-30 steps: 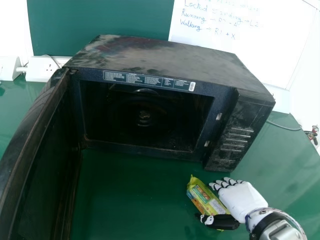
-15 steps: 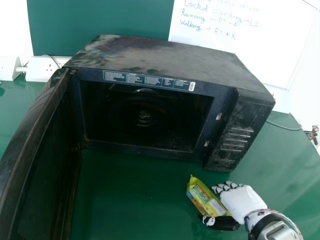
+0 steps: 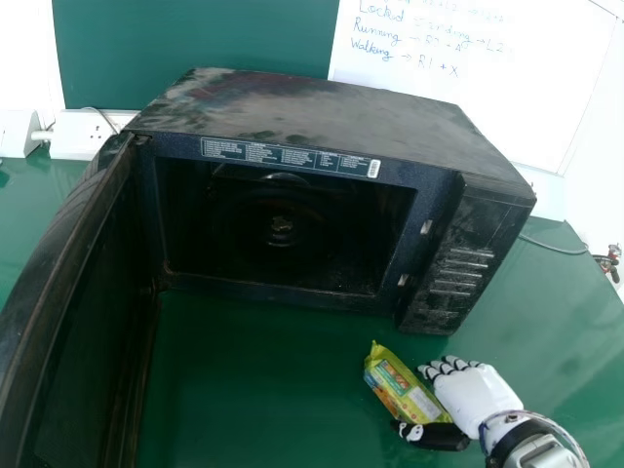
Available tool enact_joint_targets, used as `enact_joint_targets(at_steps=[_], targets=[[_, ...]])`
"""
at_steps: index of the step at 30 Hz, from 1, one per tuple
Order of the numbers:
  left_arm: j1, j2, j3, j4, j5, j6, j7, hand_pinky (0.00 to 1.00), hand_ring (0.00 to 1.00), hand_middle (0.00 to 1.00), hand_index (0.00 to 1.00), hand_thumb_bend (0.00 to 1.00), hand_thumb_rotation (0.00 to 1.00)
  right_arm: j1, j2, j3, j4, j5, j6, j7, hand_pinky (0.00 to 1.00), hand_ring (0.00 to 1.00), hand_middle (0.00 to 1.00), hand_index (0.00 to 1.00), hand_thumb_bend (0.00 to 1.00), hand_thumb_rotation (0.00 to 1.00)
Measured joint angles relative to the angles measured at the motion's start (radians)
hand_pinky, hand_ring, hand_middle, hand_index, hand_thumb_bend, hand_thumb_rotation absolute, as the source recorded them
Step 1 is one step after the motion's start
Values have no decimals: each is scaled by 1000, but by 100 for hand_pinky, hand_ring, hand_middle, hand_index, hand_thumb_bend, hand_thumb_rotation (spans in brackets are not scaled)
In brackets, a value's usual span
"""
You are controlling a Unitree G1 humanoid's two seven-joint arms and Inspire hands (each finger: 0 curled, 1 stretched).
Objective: Put biscuit inside oven
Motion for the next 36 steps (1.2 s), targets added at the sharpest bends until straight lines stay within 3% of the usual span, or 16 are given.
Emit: enact_joint_targets(at_steps=[13, 30, 33, 36], targets=[[12, -12, 0, -11, -1, -5, 2, 58, 69, 81, 69, 100, 100, -4, 27, 36, 40, -29, 2, -48, 81, 92, 100, 100, 85, 91], [39, -9, 0, -29, -59, 10, -22, 57, 70, 81, 68, 100, 100, -11, 60, 78, 93, -66, 17, -142, 80, 93, 100, 100, 87, 84], [40, -8, 0, -29, -67, 10, -28, 58, 71, 81, 71, 100, 100, -27, 62, 89, 107, -68, 25, -142, 76, 91, 100, 99, 84, 73], [46, -5, -1, -40, -117, 51, -13, 59, 71, 81, 71, 100, 100, -40, 62, 95, 118, -68, 28, -146, 58, 75, 92, 85, 68, 30]])
